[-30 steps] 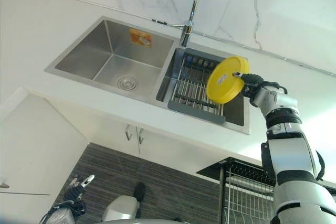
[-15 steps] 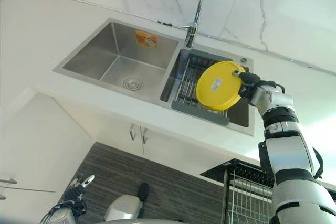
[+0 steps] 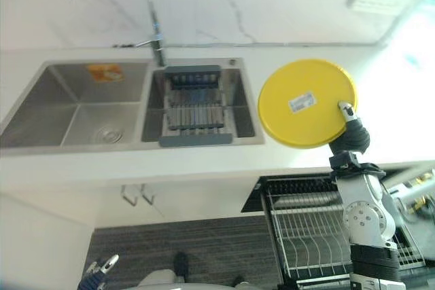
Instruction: Place the dishes in the dishwasher.
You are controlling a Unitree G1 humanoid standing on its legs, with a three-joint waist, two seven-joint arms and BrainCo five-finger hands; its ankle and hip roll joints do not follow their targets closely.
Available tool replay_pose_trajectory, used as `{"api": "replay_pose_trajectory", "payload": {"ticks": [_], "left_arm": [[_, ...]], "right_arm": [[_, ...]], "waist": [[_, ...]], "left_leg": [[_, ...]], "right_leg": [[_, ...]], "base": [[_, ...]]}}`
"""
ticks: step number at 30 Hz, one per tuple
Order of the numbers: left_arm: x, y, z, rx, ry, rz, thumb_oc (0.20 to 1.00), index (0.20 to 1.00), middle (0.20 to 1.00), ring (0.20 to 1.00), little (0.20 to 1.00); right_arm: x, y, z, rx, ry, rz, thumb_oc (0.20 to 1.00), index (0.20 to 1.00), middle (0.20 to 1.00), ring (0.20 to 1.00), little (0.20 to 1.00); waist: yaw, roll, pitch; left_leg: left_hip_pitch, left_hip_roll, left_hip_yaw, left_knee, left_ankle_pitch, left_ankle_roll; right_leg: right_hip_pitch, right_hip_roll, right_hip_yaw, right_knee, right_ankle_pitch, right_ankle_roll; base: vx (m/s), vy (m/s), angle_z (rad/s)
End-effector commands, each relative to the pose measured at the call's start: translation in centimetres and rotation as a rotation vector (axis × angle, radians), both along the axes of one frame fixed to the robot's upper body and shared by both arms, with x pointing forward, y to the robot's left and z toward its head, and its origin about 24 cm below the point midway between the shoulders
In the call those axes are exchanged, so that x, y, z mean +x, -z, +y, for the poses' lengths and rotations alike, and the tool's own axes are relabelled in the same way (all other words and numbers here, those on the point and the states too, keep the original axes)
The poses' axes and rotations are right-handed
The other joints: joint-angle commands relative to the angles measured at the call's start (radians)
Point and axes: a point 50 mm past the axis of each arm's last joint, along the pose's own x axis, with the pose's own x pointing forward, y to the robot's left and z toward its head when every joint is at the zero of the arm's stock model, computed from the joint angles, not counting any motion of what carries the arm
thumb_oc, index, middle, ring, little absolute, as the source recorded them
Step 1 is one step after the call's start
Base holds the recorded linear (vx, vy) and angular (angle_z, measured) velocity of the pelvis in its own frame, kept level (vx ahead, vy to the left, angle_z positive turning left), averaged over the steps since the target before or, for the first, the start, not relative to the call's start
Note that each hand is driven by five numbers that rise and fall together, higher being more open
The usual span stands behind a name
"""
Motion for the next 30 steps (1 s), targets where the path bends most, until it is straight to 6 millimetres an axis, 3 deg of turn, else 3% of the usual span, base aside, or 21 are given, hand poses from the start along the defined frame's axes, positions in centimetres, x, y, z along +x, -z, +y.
{"api": "replay_pose_trajectory", "payload": {"ticks": [1, 2, 9, 14, 19, 21, 23, 24, 27, 30], "left_arm": [[0.1, -0.1, 0.4, 0.042, 0.049, -0.013, 1.0, 1.0, 1.0, 1.0, 1.0], [0.0, -0.1, 0.0, 0.043, 0.035, -0.023, 1.0, 1.0, 1.0, 1.0, 1.0], [0.4, -0.3, 0.4, 0.045, 0.008, -0.05, 1.0, 1.0, 1.0, 1.0, 1.0], [1.3, -0.3, 0.1, 0.068, 0.1, -0.031, 1.0, 1.0, 1.0, 1.0, 1.0], [2.9, -0.5, -0.5, 0.088, 0.172, -0.037, 1.0, 1.0, 1.0, 1.0, 1.0], [3.3, -0.6, -0.4, 0.104, 0.158, -0.04, 1.0, 1.0, 1.0, 1.0, 1.0], [3.5, -0.9, 0.0, 0.113, 0.134, -0.062, 1.0, 1.0, 1.0, 1.0, 1.0], [3.5, -1.0, 0.1, 0.114, 0.125, -0.073, 1.0, 1.0, 1.0, 1.0, 1.0], [3.9, -1.1, -0.1, 0.115, 0.126, -0.092, 1.0, 1.0, 1.0, 1.0, 1.0], [4.0, -1.2, -0.2, 0.123, 0.15, -0.091, 1.0, 1.0, 1.0, 1.0, 1.0]], "right_arm": [[1.2, -4.9, -0.5, -0.011, 0.005, -0.275, 0.2, 0.2, 0.2, 0.2, 0.2], [0.6, -3.9, -0.3, 0.002, -0.006, -0.28, 0.2, 0.2, 0.2, 0.2, 0.2], [-2.3, -1.2, -1.1, 0.09, 0.166, -0.244, 0.2, 0.2, 0.2, 0.2, 0.2], [-3.5, -1.1, -1.2, 0.179, 0.261, -0.306, 0.2, 0.2, 0.2, 0.2, 0.2], [-3.4, -2.2, -0.7, 0.202, 0.283, -0.383, 0.2, 0.2, 0.2, 0.2, 0.2], [-3.3, -2.5, -0.5, 0.212, 0.28, -0.396, 0.2, 0.2, 0.2, 0.2, 0.2], [-3.1, -2.4, -0.2, 0.228, 0.245, -0.399, 0.2, 0.2, 0.2, 0.2, 0.2], [-3.2, -2.5, -0.2, 0.234, 0.245, -0.408, 0.2, 0.2, 0.2, 0.2, 0.2], [-3.3, -2.4, 0.0, 0.248, 0.257, -0.431, 0.2, 0.2, 0.2, 0.2, 0.2], [-3.1, -2.7, 1.0, 0.238, 0.256, -0.435, 0.2, 0.2, 0.2, 0.2, 0.2]], "waist": [[0.082, -0.035, -0.028], [0.076, -0.04, -0.029], [0.018, -0.027, -0.025], [-0.022, -0.026, -0.012], [-0.049, -0.03, 0.011], [-0.045, -0.038, 0.016], [-0.011, -0.046, 0.031], [-0.003, -0.047, 0.035], [0.016, -0.049, 0.032], [0.044, -0.053, 0.023]], "left_leg": [[0.07, -0.036, -0.154, 0.062, -0.186, -0.041], [0.056, -0.06, -0.171, 0.107, -0.217, -0.029], [0.09, -0.059, -0.103, 0.015, -0.201, -0.008], [0.088, -0.065, -0.09, 0.0, -0.217, 0.01], [0.065, -0.075, -0.108, 0.0, -0.228, 0.033], [0.055, -0.073, -0.111, 0.0, -0.228, 0.037], [0.056, -0.051, -0.056, 0.0, -0.222, 0.03], [0.055, -0.043, -0.045, 0.0, -0.222, 0.031], [0.044, -0.029, -0.043, 0.002, -0.215, 0.033], [0.045, -0.011, -0.028, 0.006, -0.216, 0.014]], "right_leg": [[-0.048, 0.008, 0.059, 0.036, -0.019, 0.005], [-0.054, 0.0, 0.087, 0.024, -0.009, 0.007], [-0.105, -0.031, 0.102, 0.046, 0.032, 0.056], [-0.192, -0.063, 0.122, 0.078, 0.081, 0.1], [-0.265, -0.052, 0.186, 0.099, 0.106, 0.111], [-0.276, -0.045, 0.18, 0.107, 0.109, 0.116], [-0.271, -0.094, 0.068, 0.131, 0.123, 0.121], [-0.264, -0.11, 0.054, 0.136, 0.123, 0.121], [-0.22, -0.149, 0.068, 0.129, 0.117, 0.118], [-0.176, -0.235, 0.034, 0.084, 0.19, 0.145]], "base": [[0.08, 0.127, -0.66], [0.05, 0.151, -1.13], [0.02, 0.15, -0.57], [0.04, 0.099, -0.23], [0.01, 0.143, -0.41], [-0.04, 0.046, -0.51], [-0.14, -0.045, -0.78], [-0.15, -0.098, -1.17], [-0.08, -0.146, -0.62], [-0.02, -0.356, -0.04]]}}
